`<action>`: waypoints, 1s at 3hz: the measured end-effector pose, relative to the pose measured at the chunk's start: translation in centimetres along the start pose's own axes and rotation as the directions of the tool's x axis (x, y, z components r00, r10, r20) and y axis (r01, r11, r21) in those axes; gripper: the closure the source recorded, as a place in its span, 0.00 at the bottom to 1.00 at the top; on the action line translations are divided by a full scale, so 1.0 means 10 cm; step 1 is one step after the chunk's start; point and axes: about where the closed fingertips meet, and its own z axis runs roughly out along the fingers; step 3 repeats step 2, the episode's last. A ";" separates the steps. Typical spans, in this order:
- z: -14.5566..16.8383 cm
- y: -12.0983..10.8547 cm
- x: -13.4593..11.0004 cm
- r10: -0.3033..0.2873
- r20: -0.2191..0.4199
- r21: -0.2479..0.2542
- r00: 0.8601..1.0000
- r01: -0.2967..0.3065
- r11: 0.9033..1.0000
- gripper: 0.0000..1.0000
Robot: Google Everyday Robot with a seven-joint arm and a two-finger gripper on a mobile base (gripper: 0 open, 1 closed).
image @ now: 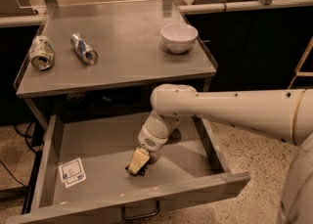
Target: Place rxbar chocolate into top drawer
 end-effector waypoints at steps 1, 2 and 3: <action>0.00 0.00 0.00 0.000 0.000 0.000 1.000 0.000 1.000 0.00; 0.00 0.00 0.00 0.000 0.000 0.000 1.000 0.000 1.000 0.00; 0.00 0.00 0.00 0.000 0.000 0.000 1.000 0.000 1.000 0.00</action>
Offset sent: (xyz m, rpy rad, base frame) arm 0.0000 0.0000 0.0000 0.0000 0.0000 0.0000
